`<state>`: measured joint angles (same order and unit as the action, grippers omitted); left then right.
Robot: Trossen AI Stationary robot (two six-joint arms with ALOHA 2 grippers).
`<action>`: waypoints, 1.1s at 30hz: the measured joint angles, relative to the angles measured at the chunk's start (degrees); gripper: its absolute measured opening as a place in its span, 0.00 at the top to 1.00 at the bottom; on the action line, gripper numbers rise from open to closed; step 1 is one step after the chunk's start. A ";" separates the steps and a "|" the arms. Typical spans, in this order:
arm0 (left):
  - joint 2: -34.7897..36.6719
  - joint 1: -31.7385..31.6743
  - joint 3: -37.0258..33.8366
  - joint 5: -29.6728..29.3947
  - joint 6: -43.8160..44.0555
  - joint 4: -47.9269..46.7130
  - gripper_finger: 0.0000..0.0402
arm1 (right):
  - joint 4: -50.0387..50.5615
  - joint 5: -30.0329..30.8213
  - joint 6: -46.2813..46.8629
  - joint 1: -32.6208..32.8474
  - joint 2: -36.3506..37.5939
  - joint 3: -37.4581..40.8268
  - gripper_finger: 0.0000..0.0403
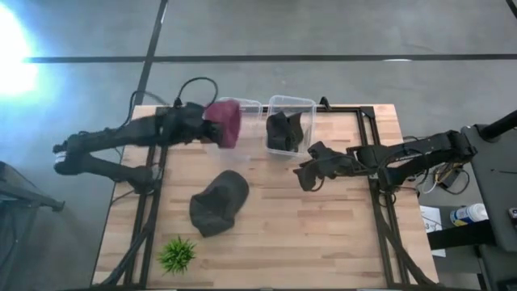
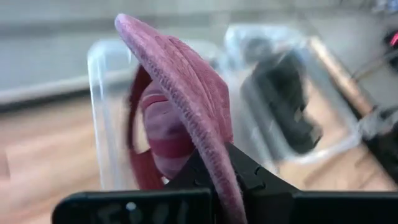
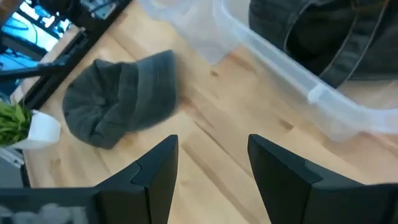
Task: Pick and place caps into container
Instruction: Put the red cap into the left transparent container, then put the black cap into the right transparent container
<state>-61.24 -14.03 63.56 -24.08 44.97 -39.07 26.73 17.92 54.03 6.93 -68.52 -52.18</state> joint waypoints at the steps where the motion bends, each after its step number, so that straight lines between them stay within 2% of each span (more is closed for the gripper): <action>1: -1.02 -2.24 0.33 3.77 -0.21 -0.69 0.98 | -0.48 0.02 0.09 -0.08 -0.10 0.00 0.52; 5: -5.04 -8.96 3.00 13.59 -2.93 0.13 0.98 | -0.38 -0.01 1.29 -0.44 -0.31 0.30 0.52; 11: -12.17 -14.04 6.53 17.72 -9.77 -0.83 0.96 | -0.50 -0.05 3.38 -1.04 -1.02 1.28 0.52; 17: -16.36 -13.88 7.02 23.71 -13.45 -3.23 0.80 | -2.73 -1.29 5.84 -1.00 -1.04 3.05 0.52; 20: -15.30 -12.36 7.04 25.95 -14.60 -3.17 0.71 | -5.83 -4.16 6.03 -1.08 -1.04 4.04 0.52; 24: -9.96 -9.06 7.13 25.94 -15.42 -3.45 0.63 | -10.81 -6.23 6.71 -1.14 -1.04 6.09 0.52; 28: -4.18 -1.91 7.11 21.96 -15.98 -3.39 0.62 | -14.86 -6.67 8.12 -1.23 -1.97 7.96 0.52; 33: -2.30 8.84 4.85 23.64 -12.32 -7.63 0.67 | -18.99 -9.69 7.22 -1.66 -7.24 8.11 0.52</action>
<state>-63.53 -5.20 68.41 -0.44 32.65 -46.70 7.74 8.23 61.25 5.27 -75.75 -44.07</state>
